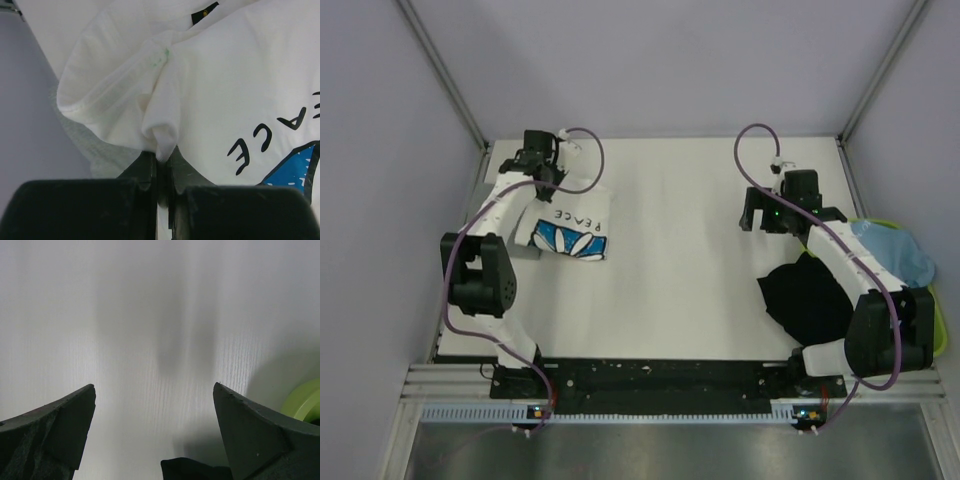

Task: Fold and stack the t-shirts
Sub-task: Put the neatly folded tshirt into the corner of the board with the left arm

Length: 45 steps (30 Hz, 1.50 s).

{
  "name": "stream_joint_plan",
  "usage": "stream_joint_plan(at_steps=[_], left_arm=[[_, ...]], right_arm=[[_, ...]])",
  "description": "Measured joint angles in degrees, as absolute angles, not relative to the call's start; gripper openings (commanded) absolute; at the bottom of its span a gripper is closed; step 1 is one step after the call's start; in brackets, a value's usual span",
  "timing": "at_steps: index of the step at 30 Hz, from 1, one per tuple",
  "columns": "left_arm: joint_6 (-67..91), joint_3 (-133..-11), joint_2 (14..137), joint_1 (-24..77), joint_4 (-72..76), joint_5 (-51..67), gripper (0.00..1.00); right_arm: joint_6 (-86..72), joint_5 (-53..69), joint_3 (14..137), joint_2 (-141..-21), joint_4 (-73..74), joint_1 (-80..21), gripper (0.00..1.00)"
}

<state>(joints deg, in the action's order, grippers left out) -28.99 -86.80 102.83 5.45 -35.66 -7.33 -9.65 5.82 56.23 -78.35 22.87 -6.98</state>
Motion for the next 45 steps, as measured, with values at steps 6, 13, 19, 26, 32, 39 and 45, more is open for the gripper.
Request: stream_joint_plan(at_steps=[6, 13, 19, 26, 32, 39, 45], left_arm=[[-34.4, -86.6, 98.2, 4.1, -36.9, -12.1, 0.00], [-38.4, -86.6, 94.4, 0.6, -36.7, -15.5, 0.00], [-39.9, -86.6, 94.1, -1.3, -37.6, -16.1, 0.00], [-41.1, -88.2, 92.7, -3.3, -38.2, -16.4, 0.00], [-41.7, -89.0, 92.3, -5.4, -38.2, -15.8, 0.00], [-42.0, -90.2, 97.7, -8.6, -35.5, -15.8, 0.00], [-43.4, -90.8, 104.2, -10.2, -31.0, -18.0, 0.18]], right_arm=[[-9.0, 5.8, 56.2, -78.3, 23.0, -7.0, 0.99], [-8.6, 5.6, 56.2, -78.3, 23.2, -7.0, 0.99], [-8.5, 5.4, 56.2, -78.3, 23.2, -7.0, 0.99], [-8.5, 4.9, 56.2, -78.3, 23.2, -7.0, 0.99], [-8.1, 4.5, 56.2, -78.3, 23.3, -7.0, 0.99], [-7.9, 4.5, 56.2, -78.3, 23.4, -7.0, 0.99], [-7.6, 4.5, 56.2, -78.3, 23.5, -7.0, 0.99]])
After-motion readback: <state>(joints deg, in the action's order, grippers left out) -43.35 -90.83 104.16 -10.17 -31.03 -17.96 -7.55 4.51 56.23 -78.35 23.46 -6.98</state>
